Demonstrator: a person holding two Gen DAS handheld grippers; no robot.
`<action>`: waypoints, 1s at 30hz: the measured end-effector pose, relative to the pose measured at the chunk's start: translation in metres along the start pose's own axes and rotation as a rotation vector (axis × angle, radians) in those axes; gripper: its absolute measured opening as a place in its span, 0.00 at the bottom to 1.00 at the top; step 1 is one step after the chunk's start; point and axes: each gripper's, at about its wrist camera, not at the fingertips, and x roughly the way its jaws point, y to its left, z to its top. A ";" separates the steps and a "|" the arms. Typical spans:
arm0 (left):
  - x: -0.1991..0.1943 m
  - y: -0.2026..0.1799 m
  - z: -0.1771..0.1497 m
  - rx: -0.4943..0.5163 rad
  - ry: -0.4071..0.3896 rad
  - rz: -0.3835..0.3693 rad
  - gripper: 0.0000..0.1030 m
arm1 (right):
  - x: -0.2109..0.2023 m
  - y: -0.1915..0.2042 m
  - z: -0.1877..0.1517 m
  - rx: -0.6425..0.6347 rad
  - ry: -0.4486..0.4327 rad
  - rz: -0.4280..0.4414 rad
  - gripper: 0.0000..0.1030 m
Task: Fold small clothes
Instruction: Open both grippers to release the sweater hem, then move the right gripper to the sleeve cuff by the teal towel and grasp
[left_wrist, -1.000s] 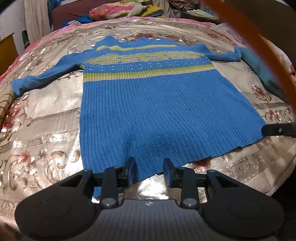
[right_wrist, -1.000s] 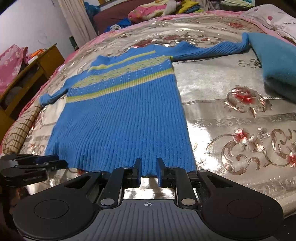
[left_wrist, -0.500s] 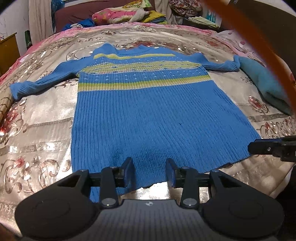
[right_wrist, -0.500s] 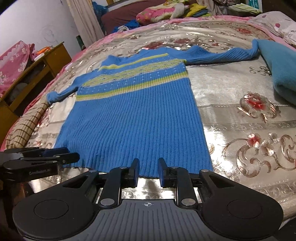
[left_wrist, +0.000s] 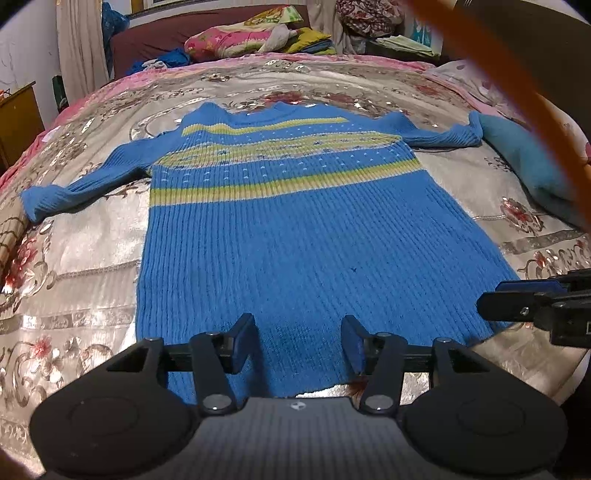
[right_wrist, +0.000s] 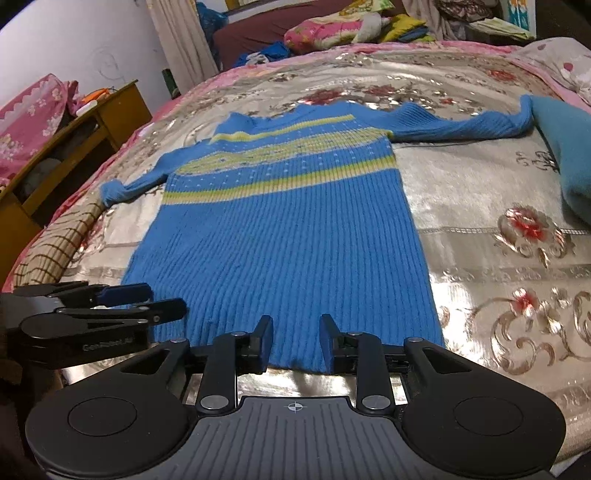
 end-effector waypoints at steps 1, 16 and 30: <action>0.001 -0.001 0.001 0.001 0.000 0.001 0.57 | 0.001 0.001 0.001 -0.002 0.001 0.001 0.27; 0.016 -0.012 0.024 0.020 -0.014 -0.017 0.59 | 0.011 -0.006 0.020 0.006 -0.015 -0.028 0.31; 0.064 -0.027 0.074 0.016 -0.021 -0.077 0.62 | 0.036 -0.059 0.075 0.084 -0.035 -0.100 0.31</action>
